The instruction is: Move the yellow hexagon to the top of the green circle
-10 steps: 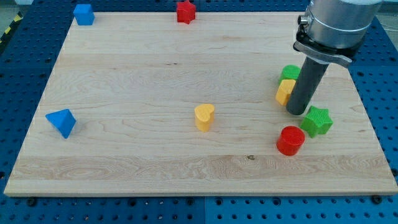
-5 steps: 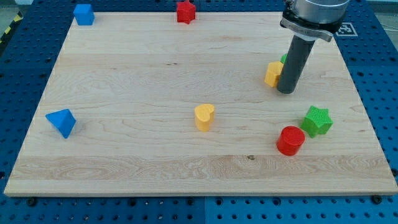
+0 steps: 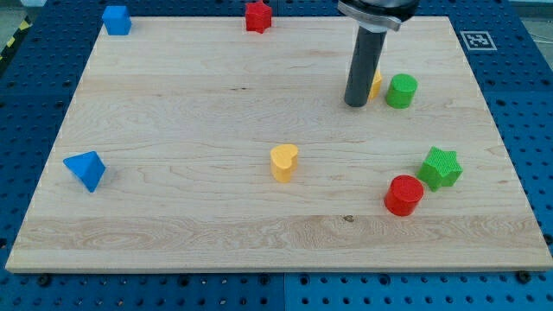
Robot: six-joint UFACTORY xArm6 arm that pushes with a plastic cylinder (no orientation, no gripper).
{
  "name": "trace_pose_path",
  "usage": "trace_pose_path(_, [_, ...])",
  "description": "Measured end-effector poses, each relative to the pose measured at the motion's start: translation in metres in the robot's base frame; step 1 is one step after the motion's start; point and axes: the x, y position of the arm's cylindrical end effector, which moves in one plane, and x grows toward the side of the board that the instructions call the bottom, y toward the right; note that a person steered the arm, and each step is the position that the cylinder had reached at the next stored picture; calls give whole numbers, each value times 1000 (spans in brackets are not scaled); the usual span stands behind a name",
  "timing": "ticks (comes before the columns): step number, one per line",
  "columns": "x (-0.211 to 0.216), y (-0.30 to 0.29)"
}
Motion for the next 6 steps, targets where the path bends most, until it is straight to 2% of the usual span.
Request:
trace_pose_path(2, [-24,2])
trace_pose_path(6, [-24,46])
